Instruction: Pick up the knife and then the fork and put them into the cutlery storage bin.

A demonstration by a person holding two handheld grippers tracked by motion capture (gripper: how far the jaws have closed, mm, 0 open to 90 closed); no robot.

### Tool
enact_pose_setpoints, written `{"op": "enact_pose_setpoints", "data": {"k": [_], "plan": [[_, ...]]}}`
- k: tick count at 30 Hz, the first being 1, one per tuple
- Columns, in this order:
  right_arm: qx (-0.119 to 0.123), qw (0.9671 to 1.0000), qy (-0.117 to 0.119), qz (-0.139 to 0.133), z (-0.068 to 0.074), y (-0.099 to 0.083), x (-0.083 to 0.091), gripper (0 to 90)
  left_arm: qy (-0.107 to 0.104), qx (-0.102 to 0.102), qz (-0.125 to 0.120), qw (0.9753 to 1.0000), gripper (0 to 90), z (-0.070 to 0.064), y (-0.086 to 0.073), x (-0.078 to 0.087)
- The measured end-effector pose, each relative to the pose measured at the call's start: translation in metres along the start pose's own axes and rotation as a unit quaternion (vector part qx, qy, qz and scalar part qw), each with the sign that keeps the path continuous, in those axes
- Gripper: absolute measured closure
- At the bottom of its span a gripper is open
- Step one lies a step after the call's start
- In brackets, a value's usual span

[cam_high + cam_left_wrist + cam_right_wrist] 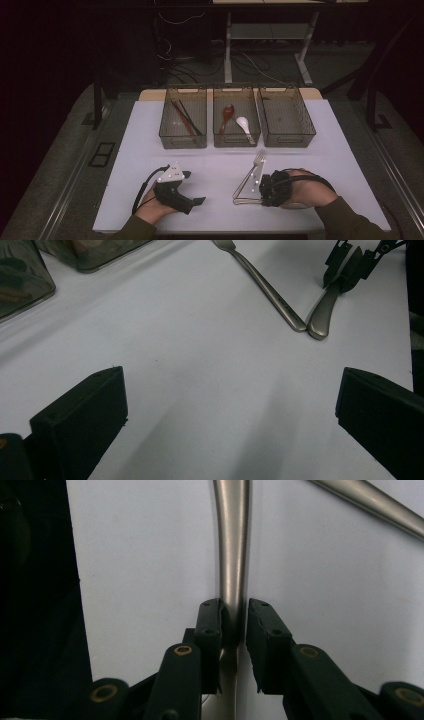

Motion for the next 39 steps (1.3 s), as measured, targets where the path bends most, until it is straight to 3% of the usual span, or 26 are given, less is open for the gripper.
{"op": "enact_pose_setpoints", "data": {"k": [6, 13, 22, 28, 32, 35, 39], "plan": [[0.017, 0.9995, -0.016, 0.021, 0.002, 0.006, 0.0, 76.7, 0.0, -0.001, 0.001, 1.0, 0.0, 0.0, 0.0, 0.0], [0.018, 0.9986, -0.019, 0.046, 0.003, 0.011, 0.0, 78.8, 0.0, -0.002, 0.002, 1.0, 0.0, -0.001, 0.0, 0.0], [0.023, 0.9985, -0.022, 0.045, 0.005, 0.01, 0.001, 79.5, -0.001, -0.002, 0.001, 1.0, 0.0, -0.001, 0.0, 0.0], [0.015, 0.9991, -0.029, 0.026, 0.0, 0.004, 0.004, 79.5, -0.001, -0.002, 0.002, 1.0, 0.0, -0.001, 0.0, 0.0], [-0.004, 0.9995, -0.028, -0.009, -0.004, -0.003, 0.015, 79.6, -0.001, 0.0, -0.001, 1.0, 0.0, -0.001, 0.0, 0.0], [-0.022, 0.9984, -0.035, -0.038, -0.01, -0.01, 0.023, 79.6, -0.002, 0.0, -0.002, 1.0, 0.0, -0.001, 0.0, -0.001], [-0.048, 0.9946, -0.05, -0.078, -0.019, -0.018, 0.031, 79.6, -0.002, 0.0, -0.003, 1.0, 0.0, -0.001, 0.0, 0.0]]}}
Point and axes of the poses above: each handheld gripper's, and its own axes: x roughly backward along the jaws, y roughly out of its top, z roughly to its left, the point moved 2 cm from there along -x, roughly forward along the jaws, and after that the axes turned 12 degrees about z, right-handed, at the moved point
